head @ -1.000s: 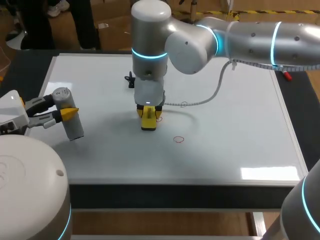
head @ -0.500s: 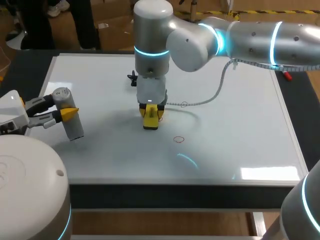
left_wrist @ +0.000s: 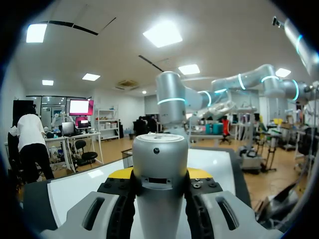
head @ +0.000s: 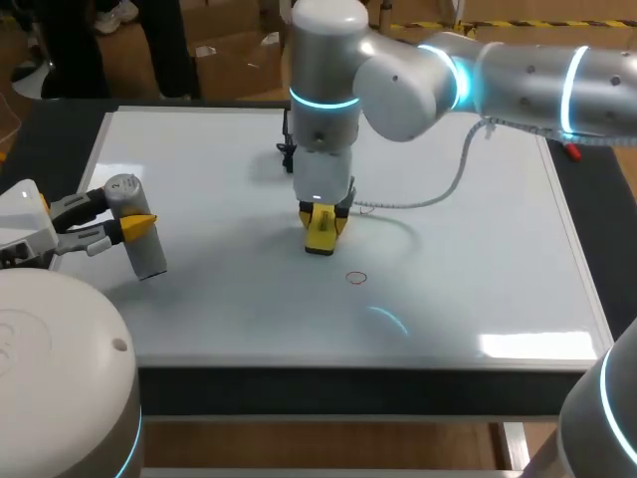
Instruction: Pick up the inspection probe, press it on each red-marked spot on the whiteboard one by one, put down the probe, pick up the eraser, and wipe off all the red marks.
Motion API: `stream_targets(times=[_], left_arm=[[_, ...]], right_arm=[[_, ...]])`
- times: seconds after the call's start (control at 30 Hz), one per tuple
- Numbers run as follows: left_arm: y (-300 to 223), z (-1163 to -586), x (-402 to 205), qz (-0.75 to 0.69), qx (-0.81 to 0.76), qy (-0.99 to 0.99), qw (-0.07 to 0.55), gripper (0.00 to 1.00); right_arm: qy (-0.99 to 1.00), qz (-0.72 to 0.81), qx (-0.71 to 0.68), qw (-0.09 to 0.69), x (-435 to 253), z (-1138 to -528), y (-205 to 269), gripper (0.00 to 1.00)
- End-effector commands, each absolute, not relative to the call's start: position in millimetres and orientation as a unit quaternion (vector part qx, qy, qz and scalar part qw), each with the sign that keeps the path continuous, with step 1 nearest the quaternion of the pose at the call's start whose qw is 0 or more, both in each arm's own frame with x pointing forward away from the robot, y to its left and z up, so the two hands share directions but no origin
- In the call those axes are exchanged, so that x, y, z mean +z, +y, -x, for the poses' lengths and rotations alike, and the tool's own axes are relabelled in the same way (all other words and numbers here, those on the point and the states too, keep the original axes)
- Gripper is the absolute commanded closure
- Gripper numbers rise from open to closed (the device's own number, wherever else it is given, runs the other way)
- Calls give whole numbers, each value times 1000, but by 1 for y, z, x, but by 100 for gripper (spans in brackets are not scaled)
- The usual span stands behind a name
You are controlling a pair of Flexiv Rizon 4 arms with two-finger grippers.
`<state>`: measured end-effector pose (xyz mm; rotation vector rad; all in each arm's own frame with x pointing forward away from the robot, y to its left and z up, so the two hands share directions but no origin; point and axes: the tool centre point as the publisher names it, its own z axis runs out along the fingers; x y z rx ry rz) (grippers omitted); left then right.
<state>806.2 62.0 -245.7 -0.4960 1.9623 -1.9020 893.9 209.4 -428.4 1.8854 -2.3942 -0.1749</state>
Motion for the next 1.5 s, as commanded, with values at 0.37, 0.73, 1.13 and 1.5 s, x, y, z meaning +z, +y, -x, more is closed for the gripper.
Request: stream_targets(times=[0.37,0.73,1.13,1.5], left_arm=[[62,-806,-244,175,-674,695,181,100],[62,-806,-244,175,-674,695,181,100],[62,-806,-244,175,-674,695,181,100],[62,-806,-244,175,-674,695,181,100]], right_arm=[[-802,-594,-58,14,-390,-899,177,100],[-830,-556,-40,12,-371,-909,131,100],[-880,-473,-45,-14,-353,-921,49,100],[-913,-405,-51,-18,-342,-926,-28,100]])
